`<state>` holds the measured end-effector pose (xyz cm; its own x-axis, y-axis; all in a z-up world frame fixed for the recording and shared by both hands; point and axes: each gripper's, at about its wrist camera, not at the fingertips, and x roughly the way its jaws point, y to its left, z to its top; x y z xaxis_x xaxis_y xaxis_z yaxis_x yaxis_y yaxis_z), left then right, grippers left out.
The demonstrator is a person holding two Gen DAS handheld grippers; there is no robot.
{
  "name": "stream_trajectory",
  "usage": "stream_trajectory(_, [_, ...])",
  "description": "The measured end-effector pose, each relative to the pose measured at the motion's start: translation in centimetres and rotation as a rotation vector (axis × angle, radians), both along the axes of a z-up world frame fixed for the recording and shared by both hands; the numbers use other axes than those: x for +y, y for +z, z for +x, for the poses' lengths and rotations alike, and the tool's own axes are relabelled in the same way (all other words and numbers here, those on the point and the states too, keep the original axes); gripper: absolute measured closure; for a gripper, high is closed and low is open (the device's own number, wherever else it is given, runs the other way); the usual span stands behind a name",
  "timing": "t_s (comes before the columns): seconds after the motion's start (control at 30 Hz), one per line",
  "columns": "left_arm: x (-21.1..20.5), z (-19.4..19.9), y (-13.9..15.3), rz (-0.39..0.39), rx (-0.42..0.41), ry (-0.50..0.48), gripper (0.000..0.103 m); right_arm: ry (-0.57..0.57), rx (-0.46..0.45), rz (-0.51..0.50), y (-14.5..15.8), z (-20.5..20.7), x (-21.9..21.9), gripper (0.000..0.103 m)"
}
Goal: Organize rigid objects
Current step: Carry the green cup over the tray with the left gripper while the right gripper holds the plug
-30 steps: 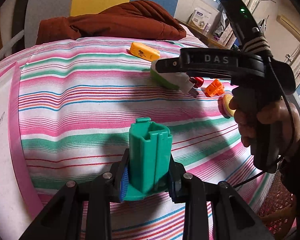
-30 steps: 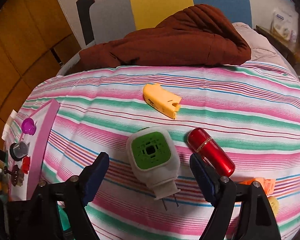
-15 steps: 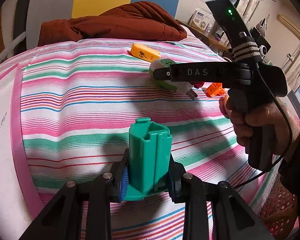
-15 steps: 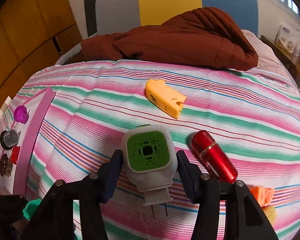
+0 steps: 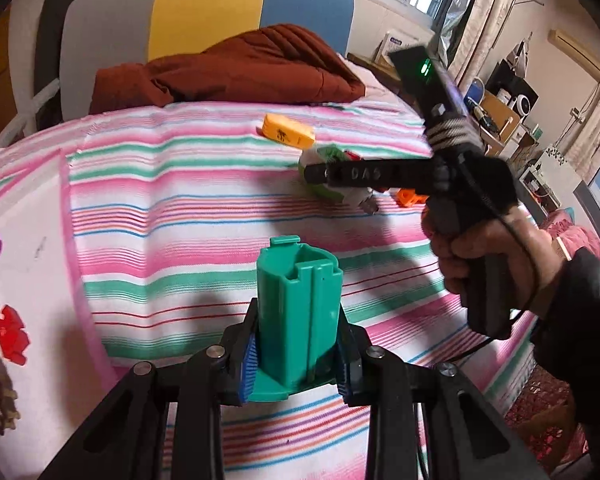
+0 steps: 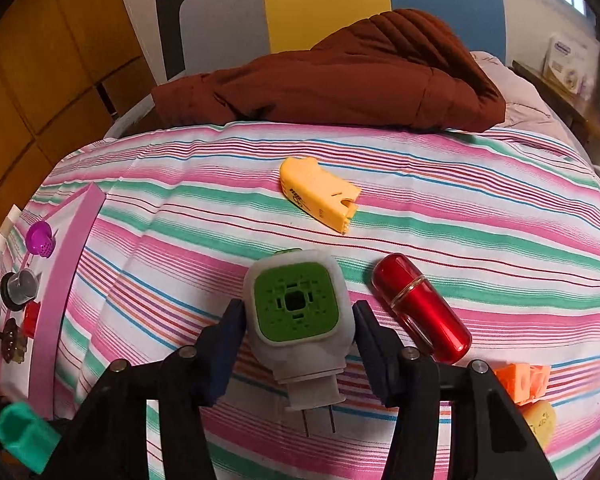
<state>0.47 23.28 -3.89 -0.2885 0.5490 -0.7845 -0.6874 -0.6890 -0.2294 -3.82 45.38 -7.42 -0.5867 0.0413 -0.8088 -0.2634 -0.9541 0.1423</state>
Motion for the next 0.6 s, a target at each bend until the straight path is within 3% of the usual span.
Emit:
stream_trajectory(0.33, [-5.3,-1.0,4.5,0.058,0.047,0.105,0.073,0.004,-0.003,0.035,0.1,0.0,-0.4,0.048])
stream_trajectory(0.6, [-14.4,-4.9,6.0,0.074,0.061,0.339,0.073,0.01,-0.004,0.059,0.1,-0.2,-0.6,0.048])
